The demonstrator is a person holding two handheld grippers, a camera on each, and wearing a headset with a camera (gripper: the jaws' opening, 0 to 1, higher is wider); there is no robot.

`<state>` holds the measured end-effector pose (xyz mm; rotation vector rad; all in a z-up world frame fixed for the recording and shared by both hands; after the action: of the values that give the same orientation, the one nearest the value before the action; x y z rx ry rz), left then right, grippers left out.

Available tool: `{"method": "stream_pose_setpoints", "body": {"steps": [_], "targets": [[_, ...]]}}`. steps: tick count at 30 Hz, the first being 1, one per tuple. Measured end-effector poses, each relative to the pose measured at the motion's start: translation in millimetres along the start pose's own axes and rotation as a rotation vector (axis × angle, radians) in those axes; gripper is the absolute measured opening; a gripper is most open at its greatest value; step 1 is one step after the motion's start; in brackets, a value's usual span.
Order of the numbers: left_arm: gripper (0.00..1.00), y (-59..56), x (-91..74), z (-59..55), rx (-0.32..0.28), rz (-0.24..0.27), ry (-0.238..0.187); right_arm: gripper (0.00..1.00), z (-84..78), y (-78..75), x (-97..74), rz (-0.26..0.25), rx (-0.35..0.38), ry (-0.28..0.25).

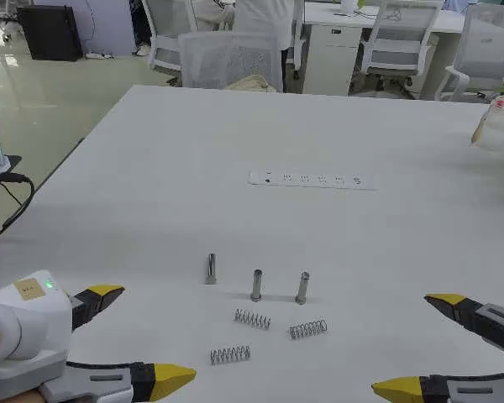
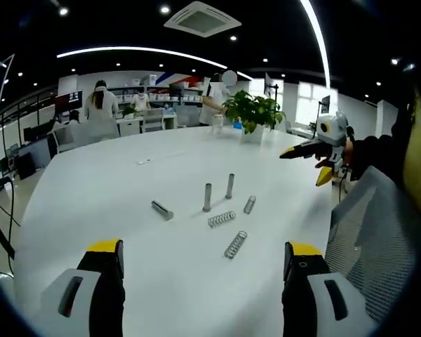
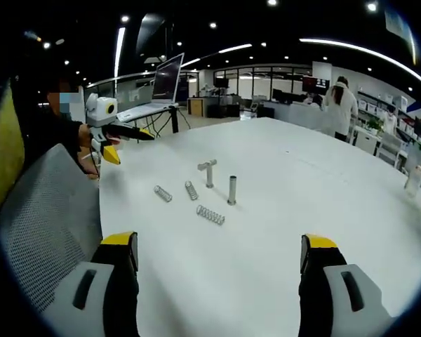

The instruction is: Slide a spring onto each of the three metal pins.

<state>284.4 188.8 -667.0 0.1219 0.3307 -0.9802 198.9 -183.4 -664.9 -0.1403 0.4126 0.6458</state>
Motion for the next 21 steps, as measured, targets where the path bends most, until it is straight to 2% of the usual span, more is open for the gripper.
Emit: {"method": "stream_pose_setpoints", "body": {"steps": [21], "targets": [[0.89,-1.1,-8.8,-3.9,-0.012,0.024,-0.004,0.95,3.9,3.1,8.9,0.037,-0.018,0.008]]}}
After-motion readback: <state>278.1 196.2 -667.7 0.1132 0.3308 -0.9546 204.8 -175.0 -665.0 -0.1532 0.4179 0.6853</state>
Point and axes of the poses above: the centre of the closed fingertips' face, and the gripper's own axes: x roughly forward along the fingers, y roughly to its left, z roughly out of its top, the point moved 9 cm from there along -x, roughly backward along the fingers, and after that the axes turned 5 degrees about -y, right-handed, at the moved point
